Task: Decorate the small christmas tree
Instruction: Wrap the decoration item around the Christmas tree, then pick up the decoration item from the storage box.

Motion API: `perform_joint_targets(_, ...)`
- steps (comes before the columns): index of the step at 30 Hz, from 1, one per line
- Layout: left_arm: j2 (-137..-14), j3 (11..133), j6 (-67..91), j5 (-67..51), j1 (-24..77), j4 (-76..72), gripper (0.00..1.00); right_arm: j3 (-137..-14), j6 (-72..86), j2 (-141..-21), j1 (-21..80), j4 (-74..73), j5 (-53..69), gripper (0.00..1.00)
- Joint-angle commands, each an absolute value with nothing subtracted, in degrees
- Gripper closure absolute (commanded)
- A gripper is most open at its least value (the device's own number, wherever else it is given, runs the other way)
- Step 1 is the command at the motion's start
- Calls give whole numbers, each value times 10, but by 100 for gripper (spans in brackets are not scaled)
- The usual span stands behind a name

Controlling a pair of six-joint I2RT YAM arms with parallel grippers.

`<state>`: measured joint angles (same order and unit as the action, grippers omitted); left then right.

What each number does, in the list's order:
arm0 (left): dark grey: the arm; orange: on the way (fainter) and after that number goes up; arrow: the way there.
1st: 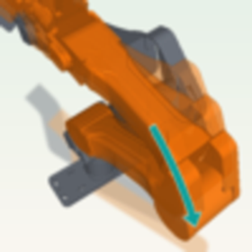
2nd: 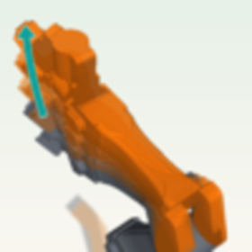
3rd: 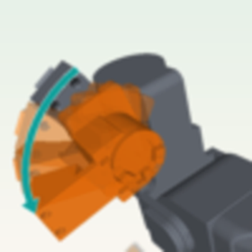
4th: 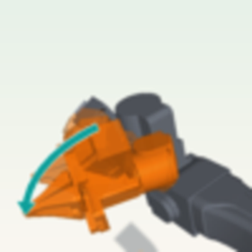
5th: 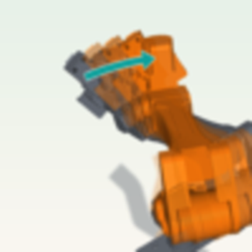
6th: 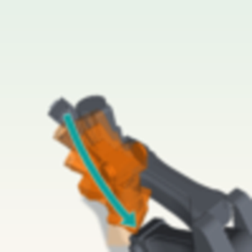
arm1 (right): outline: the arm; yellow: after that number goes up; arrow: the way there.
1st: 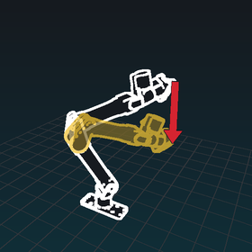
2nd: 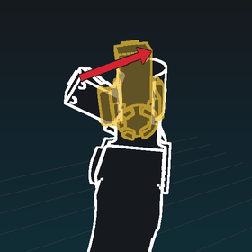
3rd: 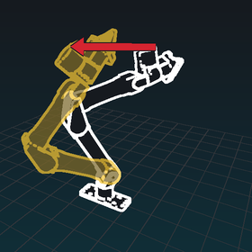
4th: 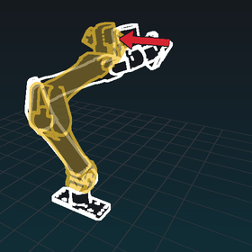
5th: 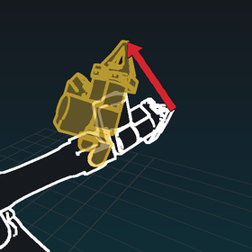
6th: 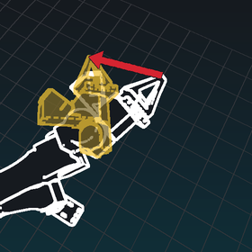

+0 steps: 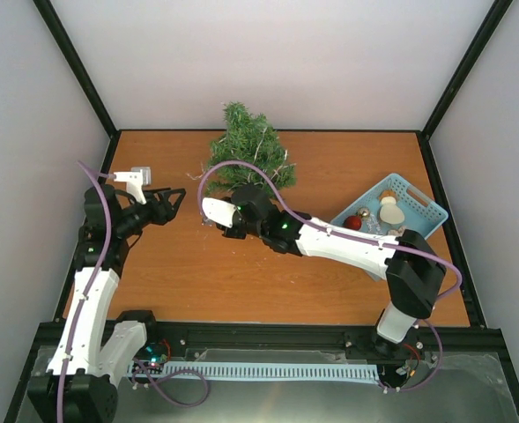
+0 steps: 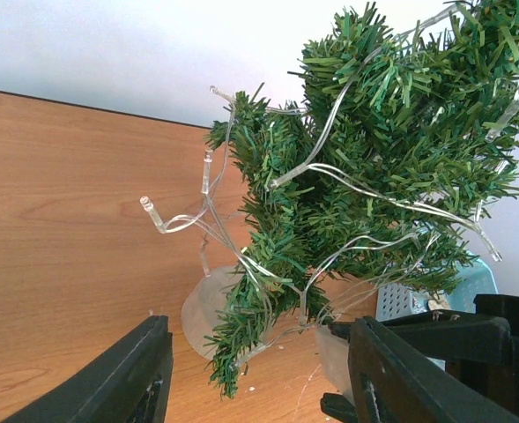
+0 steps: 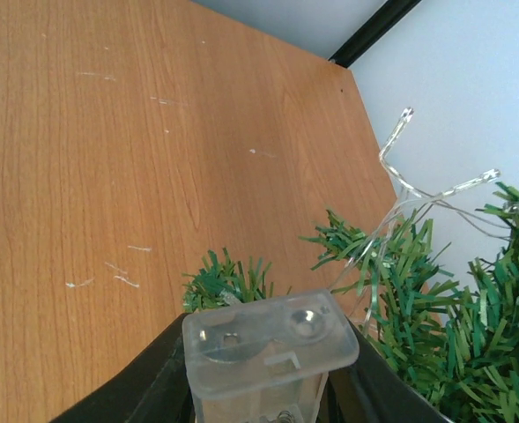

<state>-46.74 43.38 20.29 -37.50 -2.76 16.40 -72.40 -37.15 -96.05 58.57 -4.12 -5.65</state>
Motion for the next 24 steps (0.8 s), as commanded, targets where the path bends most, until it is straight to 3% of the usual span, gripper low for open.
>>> perform_joint_targets(1, -464, 430, 199, -377, -25, 162, 45, -730, -372, -942, 598, -29, -75, 81)
perform_joint_targets(7, -471, 419, 190, -382, -25, 159, 45, -722, -354, -900, 600, -56, -62, 73)
perform_joint_targets(16, -467, 411, 196, -383, -25, 150, 45, -734, -339, -859, 600, -141, -12, 52)
perform_joint_targets(24, -466, 415, 200, -389, -25, 149, 45, -732, -327, -841, 601, -147, -29, 47)
